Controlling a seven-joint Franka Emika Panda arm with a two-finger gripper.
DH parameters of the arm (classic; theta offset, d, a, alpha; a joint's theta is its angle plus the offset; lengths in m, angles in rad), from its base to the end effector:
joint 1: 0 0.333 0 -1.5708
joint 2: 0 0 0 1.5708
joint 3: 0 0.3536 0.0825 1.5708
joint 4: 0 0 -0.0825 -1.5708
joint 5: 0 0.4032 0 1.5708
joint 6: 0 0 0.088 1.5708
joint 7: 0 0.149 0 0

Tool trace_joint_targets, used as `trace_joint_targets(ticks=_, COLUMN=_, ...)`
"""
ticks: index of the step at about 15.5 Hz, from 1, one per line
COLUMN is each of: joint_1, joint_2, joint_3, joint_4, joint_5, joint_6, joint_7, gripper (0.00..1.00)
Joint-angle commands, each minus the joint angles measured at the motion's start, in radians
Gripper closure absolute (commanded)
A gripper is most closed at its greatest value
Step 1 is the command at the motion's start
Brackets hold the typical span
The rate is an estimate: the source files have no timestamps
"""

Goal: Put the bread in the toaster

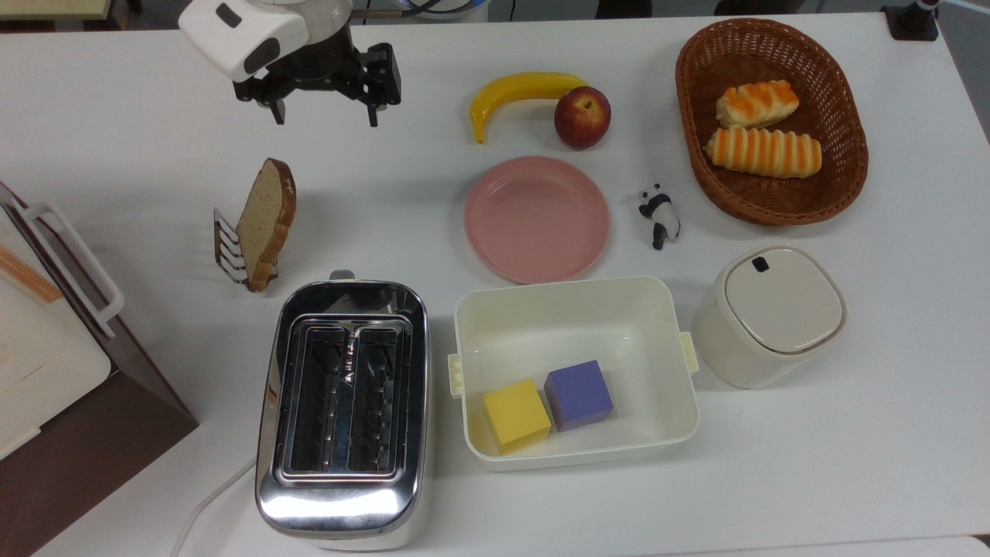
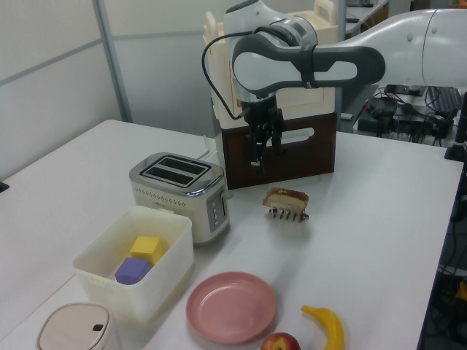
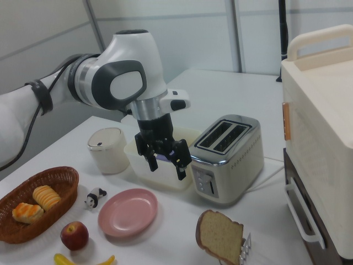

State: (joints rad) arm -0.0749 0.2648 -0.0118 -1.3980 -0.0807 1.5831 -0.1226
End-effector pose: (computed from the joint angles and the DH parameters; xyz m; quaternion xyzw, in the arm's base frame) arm 0.6537 -0.0679 0.5428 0.9981 0.0202 -0.0439 0.0374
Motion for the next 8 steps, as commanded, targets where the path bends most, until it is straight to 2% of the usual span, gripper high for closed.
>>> trace_joint_targets(ticks=1, joint_1=0.007, joint_2=-0.021, joint_3=-0.010, joint_4=-0.012, joint_5=-0.014, joint_6=-0.017, joint_7=-0.078, gripper=0.00)
trace_joint_targets(ticks=8, joint_1=0.000, joint_2=-0.025, joint_3=-0.011, joint_4=-0.010, joint_5=-0.016, joint_6=-0.020, joint_7=-0.100, gripper=0.00)
